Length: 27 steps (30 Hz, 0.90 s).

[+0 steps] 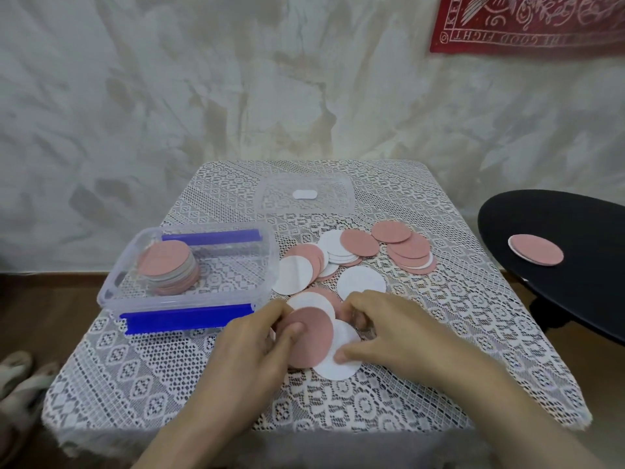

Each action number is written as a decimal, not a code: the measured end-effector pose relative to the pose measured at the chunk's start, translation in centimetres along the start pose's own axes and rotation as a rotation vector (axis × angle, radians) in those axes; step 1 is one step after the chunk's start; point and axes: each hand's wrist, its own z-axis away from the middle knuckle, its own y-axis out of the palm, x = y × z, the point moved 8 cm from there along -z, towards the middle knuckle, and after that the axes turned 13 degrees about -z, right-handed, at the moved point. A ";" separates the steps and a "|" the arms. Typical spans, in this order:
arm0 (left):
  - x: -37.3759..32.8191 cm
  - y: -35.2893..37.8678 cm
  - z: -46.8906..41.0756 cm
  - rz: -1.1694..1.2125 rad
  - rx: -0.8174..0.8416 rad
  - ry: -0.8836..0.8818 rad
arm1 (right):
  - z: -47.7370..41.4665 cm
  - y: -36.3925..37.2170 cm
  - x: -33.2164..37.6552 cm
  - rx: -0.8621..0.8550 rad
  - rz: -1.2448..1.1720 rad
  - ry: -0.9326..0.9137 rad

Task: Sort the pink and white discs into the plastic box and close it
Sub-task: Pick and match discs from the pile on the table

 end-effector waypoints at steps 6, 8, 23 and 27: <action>-0.5 0.7 -0.4 0.024 0.037 -0.022 | -0.7 -1.8 -1.4 -0.153 -0.056 0.036; -0.6 1.1 -0.6 0.044 0.048 -0.042 | -1.0 -2.9 -2.3 -0.235 -0.026 0.028; -2.0 1.6 0.1 0.286 0.147 -0.065 | 0.2 -0.1 -1.3 -0.021 -0.418 -0.068; -1.6 1.7 0.5 0.322 0.208 -0.078 | -0.3 0.9 -0.6 -0.007 -0.382 -0.099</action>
